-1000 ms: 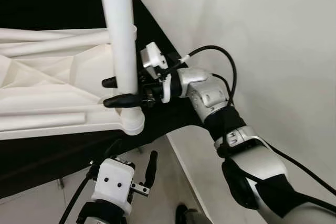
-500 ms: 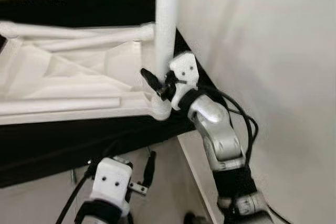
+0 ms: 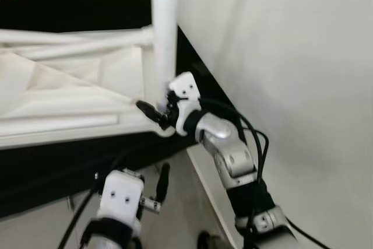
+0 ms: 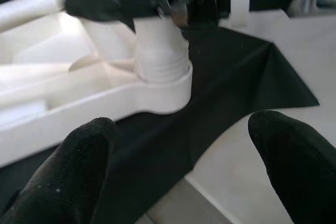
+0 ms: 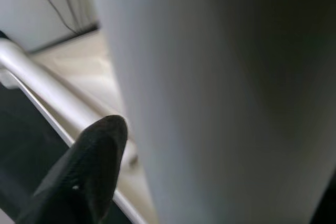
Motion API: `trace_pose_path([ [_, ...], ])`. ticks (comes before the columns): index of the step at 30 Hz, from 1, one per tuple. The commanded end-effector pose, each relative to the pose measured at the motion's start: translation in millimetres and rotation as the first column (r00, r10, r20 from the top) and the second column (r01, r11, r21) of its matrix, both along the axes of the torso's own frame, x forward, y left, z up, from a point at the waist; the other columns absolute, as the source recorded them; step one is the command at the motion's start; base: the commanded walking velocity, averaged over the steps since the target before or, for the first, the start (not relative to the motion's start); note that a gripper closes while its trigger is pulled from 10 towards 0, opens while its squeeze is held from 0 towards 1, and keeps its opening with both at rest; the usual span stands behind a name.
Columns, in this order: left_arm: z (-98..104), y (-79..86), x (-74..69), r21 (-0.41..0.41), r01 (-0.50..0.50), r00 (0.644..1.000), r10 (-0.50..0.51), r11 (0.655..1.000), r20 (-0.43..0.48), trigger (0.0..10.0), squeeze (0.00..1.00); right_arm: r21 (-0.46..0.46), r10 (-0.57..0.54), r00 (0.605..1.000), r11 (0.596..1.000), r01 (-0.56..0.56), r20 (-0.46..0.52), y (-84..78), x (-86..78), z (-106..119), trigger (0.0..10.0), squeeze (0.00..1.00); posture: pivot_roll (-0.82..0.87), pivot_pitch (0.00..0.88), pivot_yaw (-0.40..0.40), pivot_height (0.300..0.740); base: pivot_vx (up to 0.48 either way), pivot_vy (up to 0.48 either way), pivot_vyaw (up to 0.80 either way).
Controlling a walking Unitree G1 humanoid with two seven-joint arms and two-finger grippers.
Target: Building children table
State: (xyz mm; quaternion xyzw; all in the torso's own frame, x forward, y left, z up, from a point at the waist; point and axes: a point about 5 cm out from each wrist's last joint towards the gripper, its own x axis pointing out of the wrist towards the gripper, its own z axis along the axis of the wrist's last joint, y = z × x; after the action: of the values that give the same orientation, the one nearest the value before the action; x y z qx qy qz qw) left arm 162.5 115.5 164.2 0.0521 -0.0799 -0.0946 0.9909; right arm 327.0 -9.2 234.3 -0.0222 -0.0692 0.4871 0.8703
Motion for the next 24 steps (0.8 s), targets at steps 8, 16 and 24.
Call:
trace_pose_path([
  [8, -4.6, -3.6, -7.2, 0.002, -0.007, 0.999, 0.007, 1.000, -0.036, 10.0, 0.00, -0.134, 0.500, 0.857, 0.865, -0.484, 0.124, -2.2, 11.3, 41.2, 10.0, 0.00, 0.04, 0.274, -0.067, 0.740, 0.000, 0.000, 0.00],
  [16, -4.4, -5.6, -11.6, -0.003, -0.006, 0.999, 0.006, 1.000, -0.045, 10.0, 0.00, -0.236, 0.650, 0.755, 0.749, -0.619, 0.082, -14.7, 17.3, 57.1, 0.0, 0.00, 0.04, 0.283, -0.069, 0.740, 0.000, 0.000, 0.00],
  [24, -4.3, -6.4, -12.6, -0.004, -0.006, 0.999, 0.005, 1.000, -0.049, 10.0, 0.00, -0.276, 0.710, 0.701, 0.687, -0.672, 0.060, -21.8, 23.6, 60.4, 0.0, 0.00, 0.02, 0.287, -0.070, 0.740, 0.000, 0.000, 0.00],
])
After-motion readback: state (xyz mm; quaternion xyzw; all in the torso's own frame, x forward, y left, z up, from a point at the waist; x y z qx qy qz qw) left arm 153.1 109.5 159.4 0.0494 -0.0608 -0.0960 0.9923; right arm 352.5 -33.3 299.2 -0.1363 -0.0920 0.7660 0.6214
